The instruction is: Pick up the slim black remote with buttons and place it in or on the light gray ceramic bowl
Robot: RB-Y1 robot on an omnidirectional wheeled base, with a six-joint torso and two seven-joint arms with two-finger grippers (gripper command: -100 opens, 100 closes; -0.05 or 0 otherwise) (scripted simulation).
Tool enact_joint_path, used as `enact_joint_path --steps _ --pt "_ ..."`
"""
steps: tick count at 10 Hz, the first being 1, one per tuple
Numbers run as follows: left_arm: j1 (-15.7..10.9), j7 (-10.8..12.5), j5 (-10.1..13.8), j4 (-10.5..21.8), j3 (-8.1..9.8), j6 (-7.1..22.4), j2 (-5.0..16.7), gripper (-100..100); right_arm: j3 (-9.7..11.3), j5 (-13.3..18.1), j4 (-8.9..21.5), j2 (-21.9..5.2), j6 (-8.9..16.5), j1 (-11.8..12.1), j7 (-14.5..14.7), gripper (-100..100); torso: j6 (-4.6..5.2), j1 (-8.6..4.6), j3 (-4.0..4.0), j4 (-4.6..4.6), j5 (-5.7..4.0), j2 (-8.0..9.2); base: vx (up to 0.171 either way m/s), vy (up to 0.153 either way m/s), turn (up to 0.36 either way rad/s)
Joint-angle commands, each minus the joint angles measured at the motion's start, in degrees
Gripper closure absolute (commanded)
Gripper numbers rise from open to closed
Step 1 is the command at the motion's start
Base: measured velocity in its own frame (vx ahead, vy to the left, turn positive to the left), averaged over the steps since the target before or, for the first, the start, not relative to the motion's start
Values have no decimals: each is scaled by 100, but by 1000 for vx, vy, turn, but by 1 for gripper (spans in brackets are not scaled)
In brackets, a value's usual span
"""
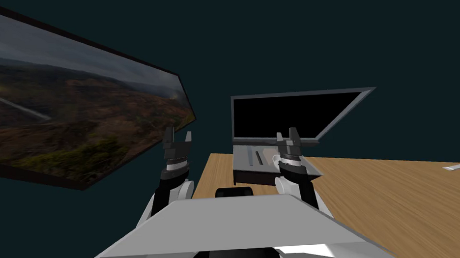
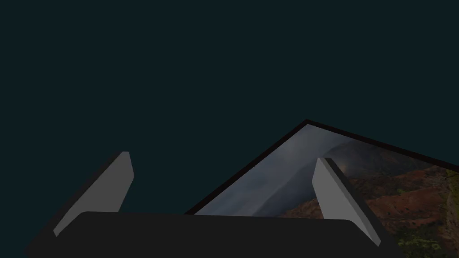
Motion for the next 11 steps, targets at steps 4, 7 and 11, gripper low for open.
enact_joint_path --steps 4,7,11 --pt "0 0 0 0 0 0 0 0 -90 375 119 -526 24 248 282 -100 -1 -2 4 1 0 7 -14 1 73" --pt "-1 0 0 0 0 0 0 0 -191 880 298 -864 49 548 649 -100 -1 -4 6 2 -1 11 -22 -6 148" --pt "0 0 0 0 0 0 0 0 -310 1496 558 -1156 70 908 1124 -100 -1 -5 4 2 -1 7 -21 -9 158"
